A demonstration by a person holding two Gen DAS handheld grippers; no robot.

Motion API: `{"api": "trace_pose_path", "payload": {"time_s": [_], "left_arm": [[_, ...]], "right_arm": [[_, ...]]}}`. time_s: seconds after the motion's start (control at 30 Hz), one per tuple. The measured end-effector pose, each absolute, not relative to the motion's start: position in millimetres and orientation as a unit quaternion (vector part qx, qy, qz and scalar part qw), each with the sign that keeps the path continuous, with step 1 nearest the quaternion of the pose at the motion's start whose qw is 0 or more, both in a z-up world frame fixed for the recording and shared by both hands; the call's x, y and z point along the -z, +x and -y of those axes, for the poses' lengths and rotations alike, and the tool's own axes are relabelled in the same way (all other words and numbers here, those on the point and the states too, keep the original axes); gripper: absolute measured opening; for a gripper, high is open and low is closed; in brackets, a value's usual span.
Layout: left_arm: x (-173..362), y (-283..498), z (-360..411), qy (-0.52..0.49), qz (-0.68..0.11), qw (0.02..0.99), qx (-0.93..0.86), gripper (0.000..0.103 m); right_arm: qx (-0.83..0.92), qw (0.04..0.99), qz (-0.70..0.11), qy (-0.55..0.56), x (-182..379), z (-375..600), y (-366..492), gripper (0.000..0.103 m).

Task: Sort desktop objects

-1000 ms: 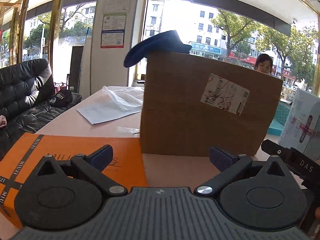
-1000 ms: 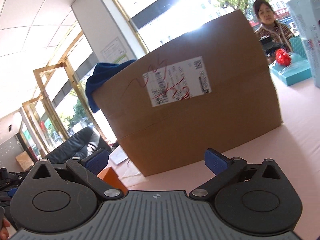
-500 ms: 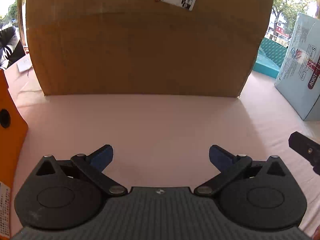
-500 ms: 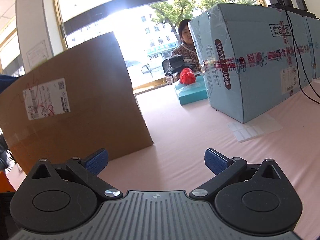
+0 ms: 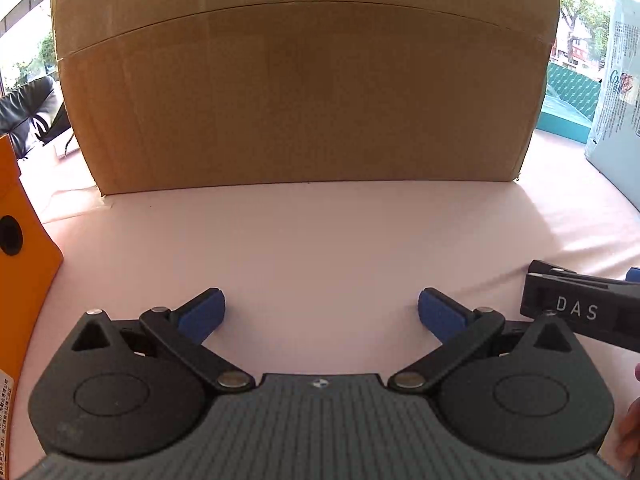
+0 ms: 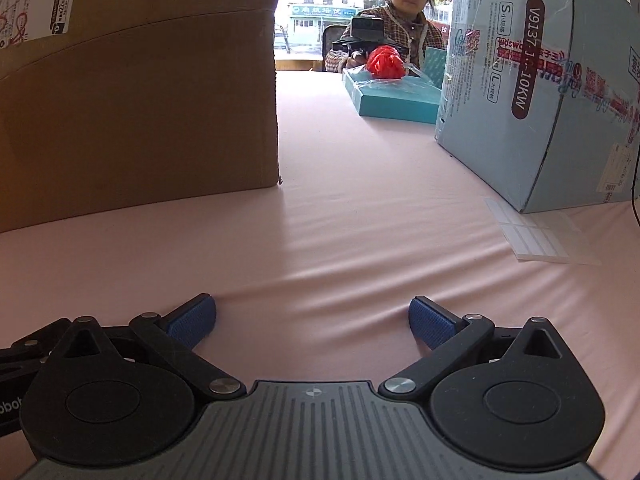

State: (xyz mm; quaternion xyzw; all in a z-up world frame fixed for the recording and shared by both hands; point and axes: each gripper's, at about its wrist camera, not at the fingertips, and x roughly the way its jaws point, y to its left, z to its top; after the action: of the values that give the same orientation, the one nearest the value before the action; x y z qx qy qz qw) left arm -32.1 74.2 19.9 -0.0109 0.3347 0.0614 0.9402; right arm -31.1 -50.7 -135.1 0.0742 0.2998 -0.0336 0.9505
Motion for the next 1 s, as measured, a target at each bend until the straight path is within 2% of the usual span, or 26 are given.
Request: {"api": "trace_pose_path", "payload": {"time_s": [0.23,1.0], "left_arm": [[-22,-26,-72,-0.020,-0.333,0.939,-0.084,0.103],[-21,-23,-69,-0.026,-0.332,0.938,-0.099,0.103]], "right_arm": [[0.044,0.943,-0.327,0.041,148,41,-9,0.103],[0.046,0.942,-0.329,0.041,144,34,-3,0.103]]}}
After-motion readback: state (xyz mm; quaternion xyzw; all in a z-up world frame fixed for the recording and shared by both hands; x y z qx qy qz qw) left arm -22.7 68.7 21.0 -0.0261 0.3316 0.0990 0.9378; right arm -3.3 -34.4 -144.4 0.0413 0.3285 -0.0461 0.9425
